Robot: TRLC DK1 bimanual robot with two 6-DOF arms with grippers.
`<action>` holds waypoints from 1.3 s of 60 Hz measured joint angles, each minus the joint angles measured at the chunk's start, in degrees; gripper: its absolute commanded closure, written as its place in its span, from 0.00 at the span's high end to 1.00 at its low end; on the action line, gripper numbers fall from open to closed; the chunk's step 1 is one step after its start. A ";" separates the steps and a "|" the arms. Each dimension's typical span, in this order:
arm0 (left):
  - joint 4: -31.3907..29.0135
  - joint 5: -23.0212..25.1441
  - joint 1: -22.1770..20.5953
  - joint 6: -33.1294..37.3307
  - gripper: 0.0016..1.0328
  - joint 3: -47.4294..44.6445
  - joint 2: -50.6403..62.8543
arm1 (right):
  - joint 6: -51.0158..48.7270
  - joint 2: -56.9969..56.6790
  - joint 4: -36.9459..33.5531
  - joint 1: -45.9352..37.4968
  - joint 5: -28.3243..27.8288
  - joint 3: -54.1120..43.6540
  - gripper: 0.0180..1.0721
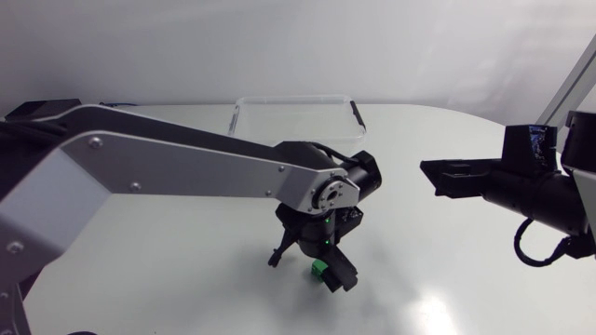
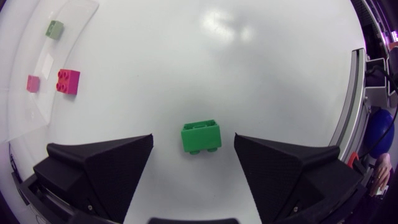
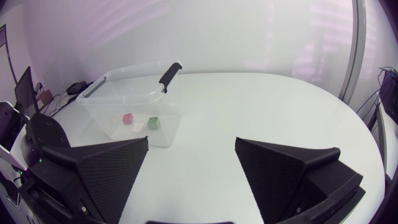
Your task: Place the duplo bricks in the container
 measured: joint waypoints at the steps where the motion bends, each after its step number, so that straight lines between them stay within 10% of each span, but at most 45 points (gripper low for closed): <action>1: -0.15 0.02 0.00 0.28 0.88 0.00 0.17 | -0.04 -0.04 0.00 -0.13 -0.13 -0.11 0.96; 12: -0.59 1.55 0.00 1.90 0.84 0.07 2.27 | -0.70 -0.20 -0.02 -0.68 -0.63 -1.31 0.96; 19: -0.63 3.52 0.07 2.03 0.46 0.68 2.99 | -0.94 -0.74 -0.02 -0.68 -1.05 -2.36 0.96; 28: 1.25 4.92 0.70 1.99 0.26 0.72 2.99 | -1.38 -1.31 -0.04 -0.68 -1.25 -3.39 0.96; 61: 2.78 3.80 10.36 1.90 0.24 -1.62 -21.09 | -1.92 2.58 5.42 9.44 2.14 -6.58 0.96; 78: 17.51 3.39 21.03 0.15 0.24 -0.09 -26.91 | 0.87 19.56 15.13 25.73 10.93 -4.50 0.96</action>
